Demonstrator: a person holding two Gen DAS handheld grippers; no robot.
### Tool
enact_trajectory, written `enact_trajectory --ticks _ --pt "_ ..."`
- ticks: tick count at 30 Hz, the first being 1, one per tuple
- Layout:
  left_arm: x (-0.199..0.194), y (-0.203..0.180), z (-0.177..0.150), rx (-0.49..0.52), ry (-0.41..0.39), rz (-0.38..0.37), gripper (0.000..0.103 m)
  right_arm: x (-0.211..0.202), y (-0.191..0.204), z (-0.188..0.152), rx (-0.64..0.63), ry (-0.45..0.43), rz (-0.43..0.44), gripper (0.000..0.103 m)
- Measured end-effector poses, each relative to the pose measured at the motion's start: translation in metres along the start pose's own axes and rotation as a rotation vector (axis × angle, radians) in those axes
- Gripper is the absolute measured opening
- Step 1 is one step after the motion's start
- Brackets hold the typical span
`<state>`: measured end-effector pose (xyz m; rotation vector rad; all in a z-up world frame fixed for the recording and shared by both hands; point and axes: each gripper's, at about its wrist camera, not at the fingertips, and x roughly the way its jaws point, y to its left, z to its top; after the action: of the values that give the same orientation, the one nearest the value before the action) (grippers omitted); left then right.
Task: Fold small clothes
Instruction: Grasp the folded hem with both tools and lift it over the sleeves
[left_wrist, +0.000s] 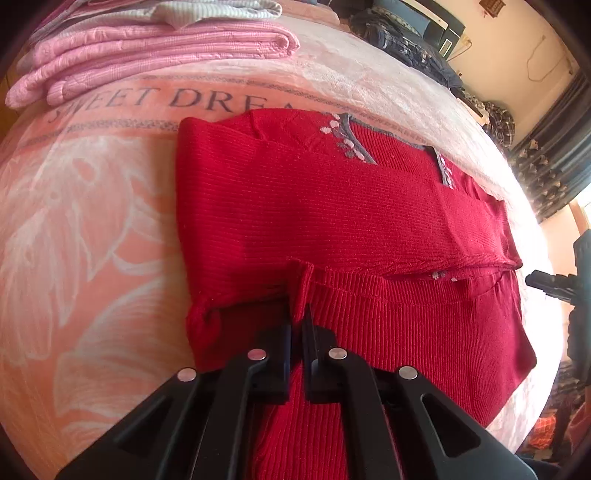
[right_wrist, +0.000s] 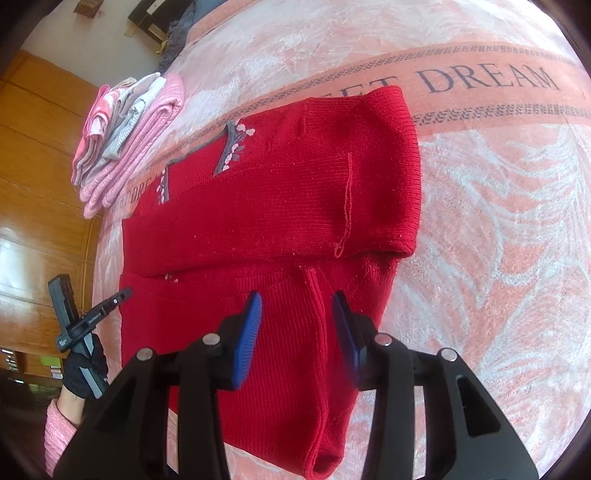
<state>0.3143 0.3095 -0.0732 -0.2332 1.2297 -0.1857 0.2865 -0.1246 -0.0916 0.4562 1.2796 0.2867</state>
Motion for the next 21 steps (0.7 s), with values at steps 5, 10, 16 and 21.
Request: enact_trajectory --ticks 5,10,16,21 --pt "0.001 0.0 -0.002 0.0 -0.003 -0.006 0.004 0.01 0.005 -0.002 -0.06 0.03 -0.035 0.046" --pt "0.003 0.0 0.001 -0.017 0.0 -0.011 0.004 0.031 0.005 0.002 -0.069 0.065 -0.061 0.046" --pt "0.009 0.002 0.003 -0.053 0.008 -0.017 0.009 0.043 0.011 0.003 -0.129 0.079 -0.097 0.04" --pt "0.009 -0.006 0.003 -0.024 0.0 -0.001 0.006 0.04 0.017 -0.001 -0.192 0.064 -0.087 0.004"
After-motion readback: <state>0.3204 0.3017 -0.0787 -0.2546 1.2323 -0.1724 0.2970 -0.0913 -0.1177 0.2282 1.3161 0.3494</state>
